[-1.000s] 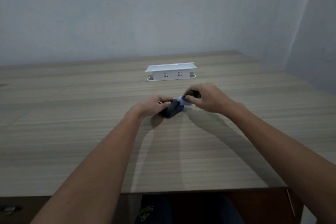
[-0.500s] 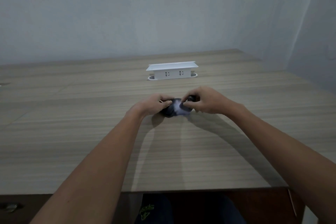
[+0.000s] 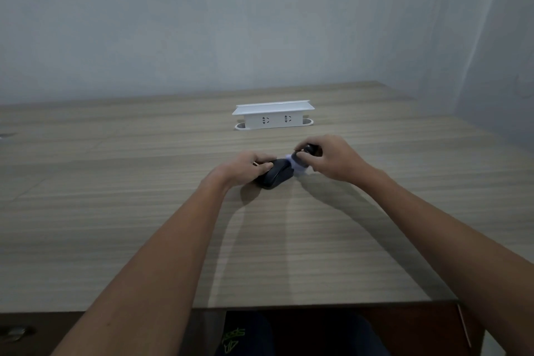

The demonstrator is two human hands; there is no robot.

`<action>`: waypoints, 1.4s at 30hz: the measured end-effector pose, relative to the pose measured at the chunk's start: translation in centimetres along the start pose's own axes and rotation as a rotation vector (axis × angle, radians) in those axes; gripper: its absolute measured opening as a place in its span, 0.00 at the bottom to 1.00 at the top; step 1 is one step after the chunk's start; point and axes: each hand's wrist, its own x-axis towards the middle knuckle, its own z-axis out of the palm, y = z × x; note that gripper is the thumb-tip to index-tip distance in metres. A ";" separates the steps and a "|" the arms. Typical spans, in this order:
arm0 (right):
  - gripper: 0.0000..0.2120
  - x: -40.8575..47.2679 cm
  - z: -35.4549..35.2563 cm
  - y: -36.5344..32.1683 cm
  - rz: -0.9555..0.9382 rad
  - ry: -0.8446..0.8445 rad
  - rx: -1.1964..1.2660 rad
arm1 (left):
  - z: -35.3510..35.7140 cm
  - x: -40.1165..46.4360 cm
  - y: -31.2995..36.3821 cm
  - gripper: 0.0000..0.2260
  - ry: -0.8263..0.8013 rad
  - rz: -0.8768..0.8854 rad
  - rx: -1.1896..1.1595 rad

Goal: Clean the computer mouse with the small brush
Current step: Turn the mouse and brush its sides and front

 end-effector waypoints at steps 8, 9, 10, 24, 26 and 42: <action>0.06 0.5 0.2 -0.1 0.094 0.075 0.014 | -0.1 -0.2 0.3 0.16 -0.001 -0.008 -0.029; 0.06 0.5 0.1 -0.4 0.091 0.086 0.083 | -0.1 -0.3 0.4 0.16 -0.007 0.006 -0.037; 0.06 0.6 0.1 -0.7 0.090 0.069 0.140 | -0.1 -0.4 0.4 0.16 -0.012 0.023 -0.045; 0.08 0.1 0.3 -0.4 0.229 0.018 0.049 | -0.2 -0.1 0.4 0.17 0.004 -0.022 0.007; 0.08 0.0 -0.1 -0.6 0.261 0.039 0.107 | -0.2 -0.2 0.5 0.17 0.021 -0.019 0.019; 0.08 1.1 0.7 -2.0 0.260 -0.075 0.202 | -0.9 -1.4 1.1 0.14 -0.022 -0.100 -0.076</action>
